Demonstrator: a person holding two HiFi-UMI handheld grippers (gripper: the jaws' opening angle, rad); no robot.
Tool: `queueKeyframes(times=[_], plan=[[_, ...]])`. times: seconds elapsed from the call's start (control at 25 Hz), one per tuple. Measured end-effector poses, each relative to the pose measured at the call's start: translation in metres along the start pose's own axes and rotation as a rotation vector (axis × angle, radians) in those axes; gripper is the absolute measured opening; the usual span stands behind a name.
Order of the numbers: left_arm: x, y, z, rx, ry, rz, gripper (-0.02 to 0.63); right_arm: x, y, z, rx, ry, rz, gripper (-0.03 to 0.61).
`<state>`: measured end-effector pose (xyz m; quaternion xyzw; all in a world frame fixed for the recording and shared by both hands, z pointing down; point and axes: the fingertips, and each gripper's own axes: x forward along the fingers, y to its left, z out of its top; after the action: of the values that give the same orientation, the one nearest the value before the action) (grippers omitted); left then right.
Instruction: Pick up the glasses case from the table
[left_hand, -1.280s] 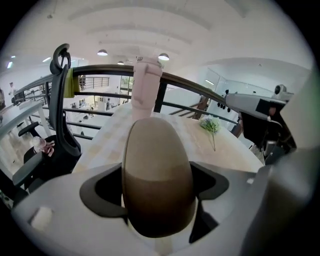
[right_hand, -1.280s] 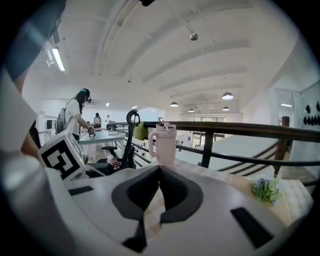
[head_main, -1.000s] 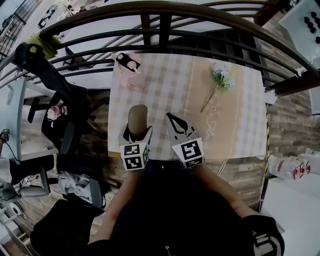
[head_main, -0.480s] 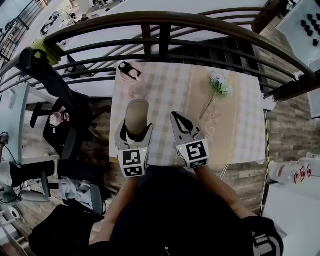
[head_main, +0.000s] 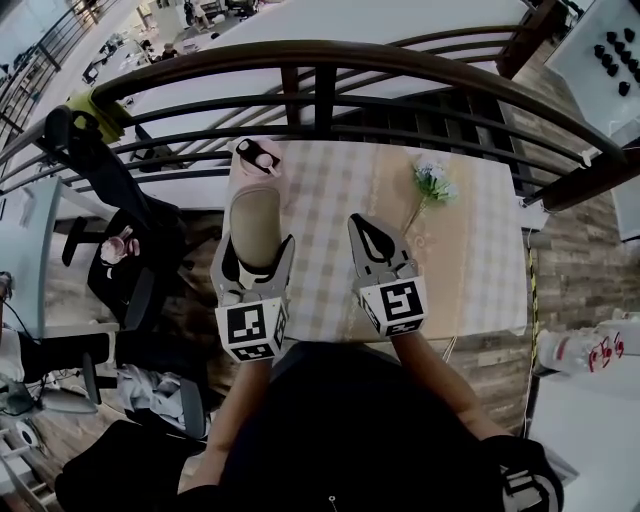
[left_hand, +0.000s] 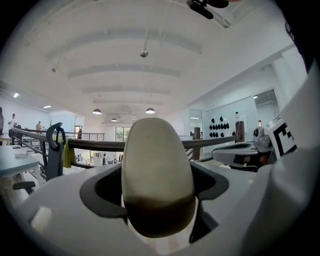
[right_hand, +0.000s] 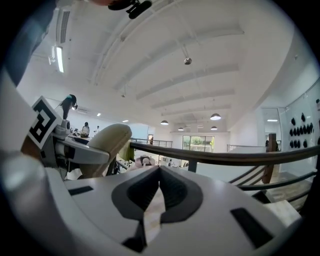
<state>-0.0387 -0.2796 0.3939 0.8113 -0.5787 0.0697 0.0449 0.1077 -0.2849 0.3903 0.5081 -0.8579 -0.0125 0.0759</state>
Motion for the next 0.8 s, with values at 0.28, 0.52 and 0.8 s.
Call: queueKeyframes(times=[0.28, 0.52, 0.8], plan=[[-0.007, 0.004, 0.052, 0.052, -0.131, 0.028, 0.402, -0.006, -0.015, 0.039, -0.022, -0.084, -0.04, 0.008], [-0.013, -0.001, 0.085, 0.096, -0.211, 0.024, 0.402, -0.011, -0.019, 0.068, -0.032, -0.141, -0.051, 0.008], [-0.02, -0.003, 0.106, 0.099, -0.259, 0.031, 0.402, -0.016, -0.016, 0.091, -0.054, -0.18, -0.056, 0.008]])
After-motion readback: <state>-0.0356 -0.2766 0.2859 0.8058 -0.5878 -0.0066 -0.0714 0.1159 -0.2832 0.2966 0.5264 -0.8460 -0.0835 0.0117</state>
